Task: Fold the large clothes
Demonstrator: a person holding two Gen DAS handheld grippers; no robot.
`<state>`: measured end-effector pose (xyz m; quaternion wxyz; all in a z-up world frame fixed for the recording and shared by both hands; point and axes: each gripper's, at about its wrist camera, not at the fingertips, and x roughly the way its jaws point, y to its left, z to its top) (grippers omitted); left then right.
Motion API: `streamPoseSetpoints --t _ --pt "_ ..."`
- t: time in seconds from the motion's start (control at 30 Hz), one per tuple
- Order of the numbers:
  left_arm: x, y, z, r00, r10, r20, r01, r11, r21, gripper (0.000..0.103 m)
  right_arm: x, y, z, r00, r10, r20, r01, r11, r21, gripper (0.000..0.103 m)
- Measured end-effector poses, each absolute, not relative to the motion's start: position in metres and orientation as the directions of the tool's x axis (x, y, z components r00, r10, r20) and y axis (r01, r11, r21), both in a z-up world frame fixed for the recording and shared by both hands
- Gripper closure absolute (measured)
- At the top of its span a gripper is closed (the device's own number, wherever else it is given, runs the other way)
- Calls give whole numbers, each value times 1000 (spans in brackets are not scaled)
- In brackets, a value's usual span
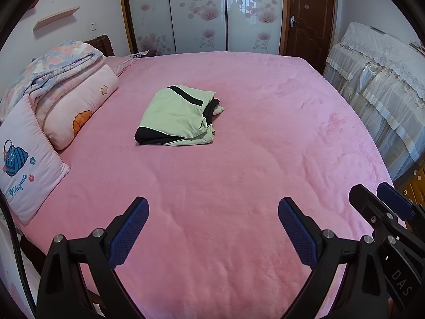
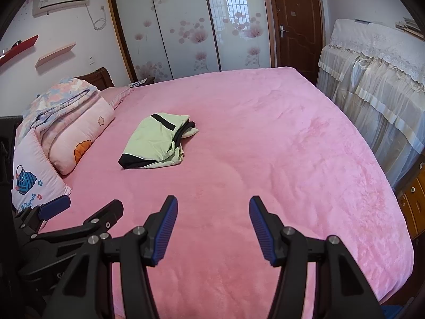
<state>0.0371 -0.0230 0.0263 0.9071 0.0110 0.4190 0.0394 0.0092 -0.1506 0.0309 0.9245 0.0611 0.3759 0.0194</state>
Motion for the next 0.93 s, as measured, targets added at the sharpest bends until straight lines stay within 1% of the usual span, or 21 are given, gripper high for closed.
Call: streamPoseSetpoints --t 0.53,0.93 --pt "34 -23 28 651 77 -755 -56 997 53 6 6 -150 33 716 80 -694 14 992 129 47" --pt "39 -22 23 633 63 -772 -55 998 36 6 8 -151 31 711 69 -700 23 992 121 47"
